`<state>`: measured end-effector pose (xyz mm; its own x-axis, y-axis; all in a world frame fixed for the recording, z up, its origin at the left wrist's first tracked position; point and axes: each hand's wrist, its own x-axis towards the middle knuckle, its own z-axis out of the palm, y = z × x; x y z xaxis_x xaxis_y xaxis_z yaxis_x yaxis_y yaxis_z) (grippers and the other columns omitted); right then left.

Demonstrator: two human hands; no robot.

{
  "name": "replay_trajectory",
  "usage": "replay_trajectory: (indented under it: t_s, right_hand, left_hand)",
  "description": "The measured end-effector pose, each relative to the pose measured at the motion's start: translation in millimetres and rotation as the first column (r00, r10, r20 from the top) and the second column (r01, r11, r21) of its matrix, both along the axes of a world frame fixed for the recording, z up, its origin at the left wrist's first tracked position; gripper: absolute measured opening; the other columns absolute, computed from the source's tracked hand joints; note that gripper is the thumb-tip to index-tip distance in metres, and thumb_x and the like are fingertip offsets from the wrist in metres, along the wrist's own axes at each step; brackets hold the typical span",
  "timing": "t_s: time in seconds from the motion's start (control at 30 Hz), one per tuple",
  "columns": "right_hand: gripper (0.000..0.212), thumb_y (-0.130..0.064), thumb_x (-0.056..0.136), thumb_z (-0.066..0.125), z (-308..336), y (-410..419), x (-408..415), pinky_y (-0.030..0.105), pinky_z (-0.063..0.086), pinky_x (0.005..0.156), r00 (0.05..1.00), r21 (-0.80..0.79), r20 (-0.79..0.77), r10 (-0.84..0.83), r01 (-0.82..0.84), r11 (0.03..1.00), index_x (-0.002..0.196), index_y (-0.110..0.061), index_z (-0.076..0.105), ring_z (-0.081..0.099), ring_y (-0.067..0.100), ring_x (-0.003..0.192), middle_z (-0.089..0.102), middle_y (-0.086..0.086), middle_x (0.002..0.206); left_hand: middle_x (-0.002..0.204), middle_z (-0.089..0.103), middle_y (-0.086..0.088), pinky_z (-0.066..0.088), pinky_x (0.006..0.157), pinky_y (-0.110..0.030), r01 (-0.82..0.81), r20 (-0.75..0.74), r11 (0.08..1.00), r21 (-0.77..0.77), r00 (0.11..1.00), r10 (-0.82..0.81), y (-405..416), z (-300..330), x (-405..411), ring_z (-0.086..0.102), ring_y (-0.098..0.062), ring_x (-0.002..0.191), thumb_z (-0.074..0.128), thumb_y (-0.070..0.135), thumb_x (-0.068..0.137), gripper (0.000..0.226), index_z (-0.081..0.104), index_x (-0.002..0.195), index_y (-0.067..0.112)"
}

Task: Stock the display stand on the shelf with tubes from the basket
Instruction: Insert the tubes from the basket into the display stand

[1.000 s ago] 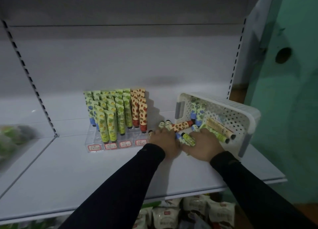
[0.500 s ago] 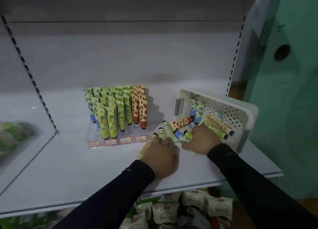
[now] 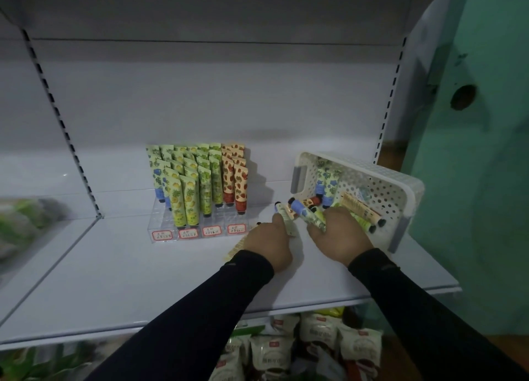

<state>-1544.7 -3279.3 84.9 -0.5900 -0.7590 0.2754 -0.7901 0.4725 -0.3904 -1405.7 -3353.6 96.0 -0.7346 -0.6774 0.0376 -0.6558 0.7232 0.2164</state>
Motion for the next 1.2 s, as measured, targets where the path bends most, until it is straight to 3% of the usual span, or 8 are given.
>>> replay_trajectory:
  t_s: [0.17, 0.23, 0.33, 0.47, 0.6, 0.83, 0.97, 1.2]
  right_hand:
    - [0.029, -0.040, 0.092, 0.060, 5.6, 8.2, 8.4, 0.040, 0.054, 0.082, 0.830, -0.313, 0.534, 0.163, 0.014, 0.950, 0.104, -0.014, 0.057, 0.064, 0.021, 0.086, 0.065, 0.004, 0.098]
    - [0.032, -0.039, 0.092, 0.060, 7.4, 10.4, 15.1, 0.033, 0.057, 0.072, 0.662, -0.383, 0.695, 0.282, 0.009, 0.924, 0.112, -0.013, 0.057, 0.062, 0.015, 0.079, 0.063, 0.002, 0.097]
    - [0.028, -0.042, 0.093, 0.058, 6.2, 9.4, 27.6, 0.028, 0.054, 0.071, 0.636, -0.389, 0.680, 0.364, -0.108, 0.915, 0.110, -0.020, 0.059, 0.062, 0.012, 0.082, 0.064, 0.002, 0.097]
    - [0.023, -0.044, 0.093, 0.057, 9.5, 2.9, 54.9, 0.034, 0.054, 0.076, 0.749, -0.338, 0.511, 0.422, -0.276, 0.900, 0.107, -0.026, 0.056, 0.065, 0.014, 0.089, 0.066, -0.006, 0.097]
    - [0.027, -0.041, 0.092, 0.060, 17.2, -3.6, 77.7, 0.027, 0.045, 0.071, 0.814, -0.270, 0.375, 0.444, -0.363, 0.892, 0.108, -0.020, 0.051, 0.058, 0.011, 0.088, 0.061, -0.005, 0.096]
    - [0.014, -0.020, 0.096, 0.057, 28.1, -8.4, 89.3, 0.028, 0.049, 0.086, 0.457, -0.391, 0.720, 0.522, -0.354, 0.850, 0.108, -0.018, 0.065, 0.063, 0.017, 0.100, 0.070, -0.001, 0.103]
    - [0.032, -0.005, 0.096, 0.051, 28.2, -17.8, 92.7, 0.033, 0.047, 0.098, 0.360, -0.384, 0.807, 0.469, -0.285, 0.878, 0.128, -0.011, 0.055, 0.060, 0.021, 0.109, 0.064, 0.006, 0.115]
    - [0.055, 0.002, 0.085, 0.067, 19.7, -36.6, 104.8, 0.041, 0.054, 0.086, 0.264, -0.459, 0.815, 0.516, -0.249, 0.853, 0.131, -0.010, 0.039, 0.069, 0.029, 0.086, 0.067, 0.016, 0.094]
  left_hand:
    - [0.099, 0.058, -0.007, 0.043, 0.058, -0.025, -0.015, -0.215, 0.940, 0.340, 0.972, 0.093, -2.2, 10.0, 5.3, 0.058, -0.024, 0.089, 0.061, 0.017, 0.088, 0.063, 0.027, 0.139, 0.004]
    - [0.086, 0.059, -0.005, 0.049, 0.054, -0.027, 0.076, -0.452, 0.824, 0.562, 0.862, 0.229, -4.7, 12.7, 14.7, 0.059, -0.021, 0.074, 0.059, 0.009, 0.090, 0.039, 0.041, 0.125, 0.012]
    - [0.081, 0.062, -0.010, 0.052, 0.068, -0.040, 0.278, -0.640, 0.628, 0.727, 0.607, 0.472, -10.8, 12.4, 24.1, 0.062, -0.027, 0.070, 0.057, -0.001, 0.090, 0.041, 0.044, 0.125, 0.016]
    - [0.120, 0.066, -0.012, 0.054, 0.091, -0.045, 0.422, -0.673, 0.525, 0.739, 0.444, 0.592, -11.8, 15.3, 32.3, 0.066, -0.030, 0.107, 0.084, 0.045, 0.071, 0.078, 0.045, 0.135, 0.025]
    - [0.109, 0.066, -0.005, 0.055, 0.061, -0.021, 0.362, -0.747, 0.657, 0.661, 0.396, 0.534, -14.1, 11.3, 44.9, 0.068, -0.014, 0.088, 0.076, 0.024, 0.085, 0.043, 0.049, 0.118, 0.026]
    - [0.136, 0.056, -0.007, 0.050, 0.097, -0.054, 0.412, -0.683, 0.556, 0.722, 0.293, 0.669, -35.2, 11.5, 85.8, 0.061, -0.030, 0.116, 0.082, 0.042, 0.062, 0.093, 0.036, 0.142, 0.035]
    - [0.123, 0.064, -0.013, 0.047, 0.100, -0.057, 0.373, -0.685, 0.576, 0.727, 0.340, 0.644, -51.2, 0.0, 103.4, 0.062, -0.037, 0.111, 0.076, 0.034, 0.066, 0.076, 0.047, 0.135, 0.022]
    - [0.077, 0.067, -0.008, 0.050, 0.052, -0.030, 0.499, -0.720, 0.543, 0.675, 0.287, 0.632, -63.0, -16.4, 124.2, 0.064, -0.021, 0.061, 0.062, 0.001, 0.087, 0.025, 0.060, 0.110, 0.011]
